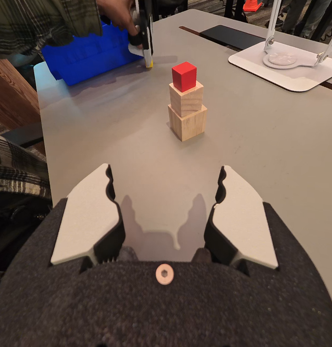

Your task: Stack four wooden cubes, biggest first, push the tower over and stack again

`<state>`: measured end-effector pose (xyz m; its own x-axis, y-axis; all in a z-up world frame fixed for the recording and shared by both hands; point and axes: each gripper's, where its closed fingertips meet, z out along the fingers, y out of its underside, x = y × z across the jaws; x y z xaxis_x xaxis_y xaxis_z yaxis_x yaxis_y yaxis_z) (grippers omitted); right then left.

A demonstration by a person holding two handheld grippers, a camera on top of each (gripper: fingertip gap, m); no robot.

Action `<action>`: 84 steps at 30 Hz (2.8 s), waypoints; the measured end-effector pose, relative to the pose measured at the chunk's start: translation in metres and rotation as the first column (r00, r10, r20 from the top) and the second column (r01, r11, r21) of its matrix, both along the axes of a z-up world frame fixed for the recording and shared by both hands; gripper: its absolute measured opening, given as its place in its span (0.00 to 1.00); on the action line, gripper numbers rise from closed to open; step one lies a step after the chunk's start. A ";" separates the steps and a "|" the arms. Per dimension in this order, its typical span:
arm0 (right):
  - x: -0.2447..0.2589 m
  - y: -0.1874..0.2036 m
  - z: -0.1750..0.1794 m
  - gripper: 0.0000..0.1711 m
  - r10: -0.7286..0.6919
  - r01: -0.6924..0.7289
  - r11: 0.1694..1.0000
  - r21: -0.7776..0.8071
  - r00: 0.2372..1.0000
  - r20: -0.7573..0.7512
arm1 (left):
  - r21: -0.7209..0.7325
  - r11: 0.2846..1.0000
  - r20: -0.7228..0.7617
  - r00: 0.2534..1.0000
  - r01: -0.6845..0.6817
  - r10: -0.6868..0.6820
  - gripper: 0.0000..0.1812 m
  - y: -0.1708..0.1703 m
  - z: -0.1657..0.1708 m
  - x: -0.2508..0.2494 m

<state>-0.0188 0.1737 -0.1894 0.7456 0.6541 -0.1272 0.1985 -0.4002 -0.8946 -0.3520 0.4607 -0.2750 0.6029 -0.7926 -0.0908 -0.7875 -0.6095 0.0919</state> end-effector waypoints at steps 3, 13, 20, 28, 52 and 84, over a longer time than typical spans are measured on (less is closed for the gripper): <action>0.000 0.000 0.000 0.62 0.000 0.000 1.000 0.000 1.000 0.000 | -0.011 1.000 0.013 1.000 -0.005 0.005 0.14 -0.001 -0.002 0.000; 0.002 0.000 0.003 0.62 -0.011 0.011 1.000 0.009 1.000 -0.004 | 0.025 0.996 0.098 0.991 0.089 -0.091 0.12 -0.005 0.020 0.024; 0.001 0.001 0.001 0.61 -0.008 0.008 1.000 0.000 1.000 0.002 | 0.133 0.881 0.243 0.847 0.454 -0.473 0.12 -0.057 0.102 0.137; 0.003 -0.003 0.005 0.61 -0.009 0.009 1.000 0.010 1.000 0.002 | 0.095 0.697 0.260 0.658 0.711 -0.707 0.12 -0.143 0.138 0.236; 0.008 -0.009 0.016 0.61 -0.014 0.014 0.999 0.040 1.000 -0.002 | 0.024 0.613 0.164 0.602 0.789 -0.781 0.12 -0.164 0.111 0.261; 0.009 -0.009 0.015 0.61 -0.012 0.012 0.999 0.036 1.000 -0.008 | -0.002 0.582 0.164 0.574 0.813 -0.802 0.17 -0.164 0.105 0.262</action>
